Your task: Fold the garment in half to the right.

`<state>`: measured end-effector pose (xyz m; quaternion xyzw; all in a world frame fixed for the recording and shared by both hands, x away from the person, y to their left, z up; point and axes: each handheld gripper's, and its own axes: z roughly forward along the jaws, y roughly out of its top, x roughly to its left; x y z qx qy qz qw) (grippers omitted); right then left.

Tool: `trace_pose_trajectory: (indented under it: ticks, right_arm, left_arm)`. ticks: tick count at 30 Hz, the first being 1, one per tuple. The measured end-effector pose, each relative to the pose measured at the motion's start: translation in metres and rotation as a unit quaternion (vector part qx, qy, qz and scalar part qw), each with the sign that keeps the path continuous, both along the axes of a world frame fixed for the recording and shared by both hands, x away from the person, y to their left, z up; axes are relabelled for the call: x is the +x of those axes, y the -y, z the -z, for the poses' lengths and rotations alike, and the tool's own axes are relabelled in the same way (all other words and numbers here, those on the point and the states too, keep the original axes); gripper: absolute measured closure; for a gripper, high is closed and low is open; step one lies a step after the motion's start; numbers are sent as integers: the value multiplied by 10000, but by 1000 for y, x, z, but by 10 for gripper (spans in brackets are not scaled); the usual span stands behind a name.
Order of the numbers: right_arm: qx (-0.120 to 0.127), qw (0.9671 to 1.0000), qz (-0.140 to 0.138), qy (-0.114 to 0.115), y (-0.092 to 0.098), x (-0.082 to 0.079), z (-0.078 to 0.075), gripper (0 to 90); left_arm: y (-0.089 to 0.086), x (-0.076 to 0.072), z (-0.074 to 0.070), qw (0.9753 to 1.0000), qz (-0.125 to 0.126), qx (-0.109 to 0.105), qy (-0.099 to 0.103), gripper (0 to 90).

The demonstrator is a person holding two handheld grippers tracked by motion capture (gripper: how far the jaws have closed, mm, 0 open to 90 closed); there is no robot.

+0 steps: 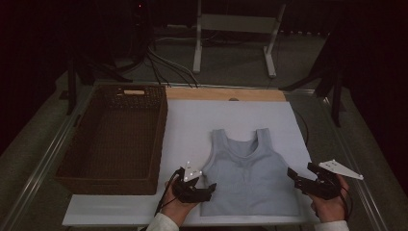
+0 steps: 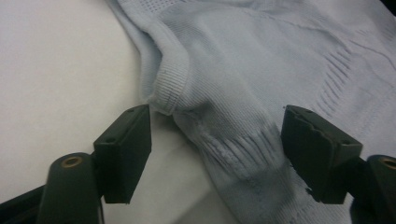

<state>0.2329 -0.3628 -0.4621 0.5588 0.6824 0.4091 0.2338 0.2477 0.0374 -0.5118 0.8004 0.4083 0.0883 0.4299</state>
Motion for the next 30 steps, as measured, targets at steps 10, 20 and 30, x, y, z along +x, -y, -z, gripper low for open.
trace_pose_trajectory:
  ticks: [10, 20, 30]
  right_arm:
    - [-12, 10000, 4, 9, 0, 1, 0, 138]
    - [-21, 10000, -3, -5, -1, 0, 0, 139]
    - [-33, 10000, -34, -20, -2, 1, 0, 140]
  left_arm:
    - [6, 15, 4, 9998, 23, -135, -141, 362]
    - [8, 16, 1, 9997, -67, -222, -84, 691]
    - [1, 15, -5, 9994, -240, -238, -78, 820]
